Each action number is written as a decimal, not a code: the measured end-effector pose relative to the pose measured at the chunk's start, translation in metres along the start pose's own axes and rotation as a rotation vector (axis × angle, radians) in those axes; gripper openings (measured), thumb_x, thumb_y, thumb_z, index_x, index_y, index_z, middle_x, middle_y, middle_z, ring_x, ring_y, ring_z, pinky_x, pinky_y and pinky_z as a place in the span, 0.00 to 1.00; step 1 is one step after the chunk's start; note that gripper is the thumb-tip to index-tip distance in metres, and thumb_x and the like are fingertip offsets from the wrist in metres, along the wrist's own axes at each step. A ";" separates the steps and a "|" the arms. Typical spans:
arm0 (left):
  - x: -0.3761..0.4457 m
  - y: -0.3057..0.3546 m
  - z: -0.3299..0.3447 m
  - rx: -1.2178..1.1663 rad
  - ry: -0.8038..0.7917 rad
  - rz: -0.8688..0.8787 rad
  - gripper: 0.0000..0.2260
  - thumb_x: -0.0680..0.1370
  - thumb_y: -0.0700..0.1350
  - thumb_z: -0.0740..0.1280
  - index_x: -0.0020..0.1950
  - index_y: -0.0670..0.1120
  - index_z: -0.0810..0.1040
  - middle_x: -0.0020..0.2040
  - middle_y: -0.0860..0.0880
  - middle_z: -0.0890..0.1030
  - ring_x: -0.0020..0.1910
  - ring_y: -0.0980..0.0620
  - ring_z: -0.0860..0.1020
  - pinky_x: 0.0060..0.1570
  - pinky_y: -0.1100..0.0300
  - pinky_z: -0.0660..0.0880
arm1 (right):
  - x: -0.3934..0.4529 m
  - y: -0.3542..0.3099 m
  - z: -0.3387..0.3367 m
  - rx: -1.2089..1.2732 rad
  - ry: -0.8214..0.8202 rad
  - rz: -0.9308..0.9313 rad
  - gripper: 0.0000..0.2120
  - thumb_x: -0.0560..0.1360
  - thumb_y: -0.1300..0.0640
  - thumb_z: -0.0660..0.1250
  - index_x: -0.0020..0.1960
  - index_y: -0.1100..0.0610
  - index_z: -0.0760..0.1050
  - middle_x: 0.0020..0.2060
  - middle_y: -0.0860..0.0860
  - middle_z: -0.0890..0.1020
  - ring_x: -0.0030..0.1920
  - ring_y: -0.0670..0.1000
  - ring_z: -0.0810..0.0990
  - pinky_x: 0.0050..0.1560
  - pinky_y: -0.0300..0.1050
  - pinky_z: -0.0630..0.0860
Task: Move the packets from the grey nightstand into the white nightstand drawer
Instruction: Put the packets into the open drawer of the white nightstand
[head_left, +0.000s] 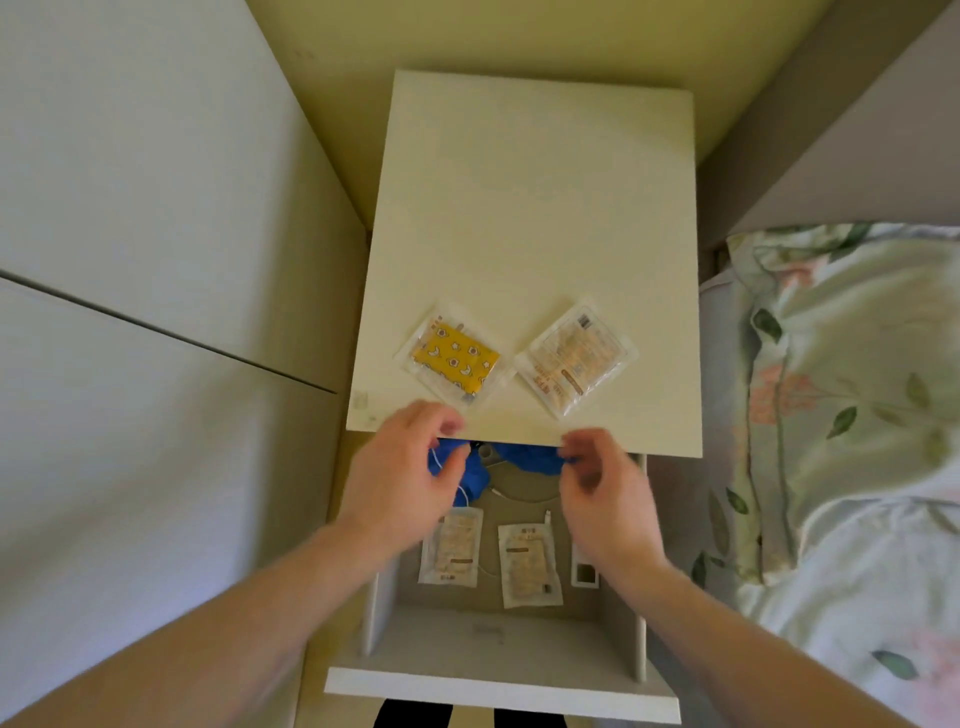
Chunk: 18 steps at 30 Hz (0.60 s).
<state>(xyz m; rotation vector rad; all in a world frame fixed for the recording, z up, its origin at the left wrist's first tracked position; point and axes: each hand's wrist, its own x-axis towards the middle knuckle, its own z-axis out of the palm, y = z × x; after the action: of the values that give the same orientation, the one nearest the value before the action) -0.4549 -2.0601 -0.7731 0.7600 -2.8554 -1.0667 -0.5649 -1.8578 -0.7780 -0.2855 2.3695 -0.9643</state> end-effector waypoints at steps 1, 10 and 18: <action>0.013 0.005 -0.012 -0.018 0.064 -0.003 0.09 0.77 0.50 0.71 0.56 0.54 0.76 0.51 0.61 0.76 0.46 0.60 0.75 0.43 0.68 0.73 | 0.007 -0.013 -0.011 0.029 0.041 -0.047 0.15 0.79 0.61 0.67 0.59 0.44 0.74 0.51 0.39 0.79 0.47 0.40 0.80 0.47 0.41 0.81; 0.096 0.001 -0.022 0.188 -0.018 -0.422 0.42 0.67 0.71 0.74 0.71 0.49 0.67 0.66 0.48 0.72 0.64 0.46 0.71 0.61 0.48 0.74 | 0.099 -0.056 -0.028 -0.202 0.148 0.114 0.37 0.73 0.44 0.73 0.77 0.49 0.61 0.72 0.51 0.67 0.70 0.55 0.65 0.68 0.53 0.69; 0.091 -0.004 -0.003 0.084 -0.067 -0.564 0.39 0.65 0.67 0.78 0.67 0.48 0.72 0.62 0.47 0.73 0.64 0.46 0.71 0.60 0.51 0.74 | 0.090 -0.036 -0.016 -0.236 0.102 0.241 0.35 0.71 0.38 0.75 0.70 0.54 0.69 0.63 0.53 0.76 0.66 0.58 0.69 0.65 0.56 0.73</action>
<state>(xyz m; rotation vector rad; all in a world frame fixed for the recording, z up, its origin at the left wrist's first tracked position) -0.5329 -2.1048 -0.7885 1.6307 -2.8174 -1.0188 -0.6486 -1.9091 -0.7813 -0.0369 2.5429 -0.6011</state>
